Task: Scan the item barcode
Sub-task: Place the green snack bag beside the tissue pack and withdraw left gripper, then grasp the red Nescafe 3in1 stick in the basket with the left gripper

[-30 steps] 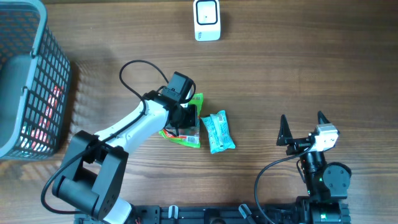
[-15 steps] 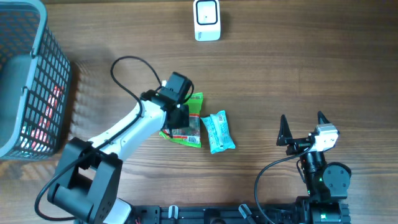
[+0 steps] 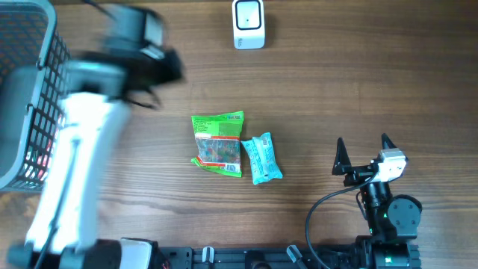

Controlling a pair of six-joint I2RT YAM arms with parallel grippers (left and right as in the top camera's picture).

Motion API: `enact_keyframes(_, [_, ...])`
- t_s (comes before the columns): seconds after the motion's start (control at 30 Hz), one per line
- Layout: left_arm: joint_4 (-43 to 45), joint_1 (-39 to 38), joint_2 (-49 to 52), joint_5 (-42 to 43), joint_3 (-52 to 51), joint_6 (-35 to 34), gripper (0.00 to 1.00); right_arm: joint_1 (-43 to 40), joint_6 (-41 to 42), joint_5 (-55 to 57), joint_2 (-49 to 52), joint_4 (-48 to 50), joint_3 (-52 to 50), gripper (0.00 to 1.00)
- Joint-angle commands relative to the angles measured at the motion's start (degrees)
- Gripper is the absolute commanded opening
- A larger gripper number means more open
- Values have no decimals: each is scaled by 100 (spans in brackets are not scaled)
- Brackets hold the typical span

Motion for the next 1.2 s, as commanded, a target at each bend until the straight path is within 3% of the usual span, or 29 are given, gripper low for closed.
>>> enact_keyframes(0.0, [-210, 1526, -332, -664, 1670, 136, 92, 33, 42, 50, -24, 33, -7, 100])
enact_keyframes(0.03, [-181, 2052, -337, -1010, 1867, 133, 100, 33, 44, 50, -24, 33, -7, 100])
enact_keyframes(0.17, [-304, 4011, 50, -1631, 1727, 133, 100, 33, 42, 50, -24, 33, -7, 100])
enact_keyframes(0.33, [-562, 5130, 1104, -1589, 745, 136, 100, 33, 44, 50, -24, 33, -7, 100])
enact_keyframes(0.4, [-501, 5283, 1565, -1342, 243, 306, 100, 33, 44, 50, -24, 33, -7, 100])
enact_keyframes(0.53, [98, 5274, 2371, 114, -378, 1458, 99, 33, 44, 50, -24, 33, -7, 100])
enact_keyframes(0.73, [483, 5213, 2835, 835, -439, 2236, 79, 33, 42, 50, -24, 33, -7, 100])
enact_keyframes(0.8, [636, 5104, 2889, 831, -586, 2498, 79, 33, 44, 50, -24, 33, -7, 100])
enact_keyframes(0.9, [870, 4955, 2889, 811, -780, 2994, 62, 33, 44, 50, -24, 33, -7, 100])
enact_keyframes(1.17, [1810, 4968, 2900, 787, -1622, 3864, 56, 33, 44, 50, -24, 33, -7, 100])
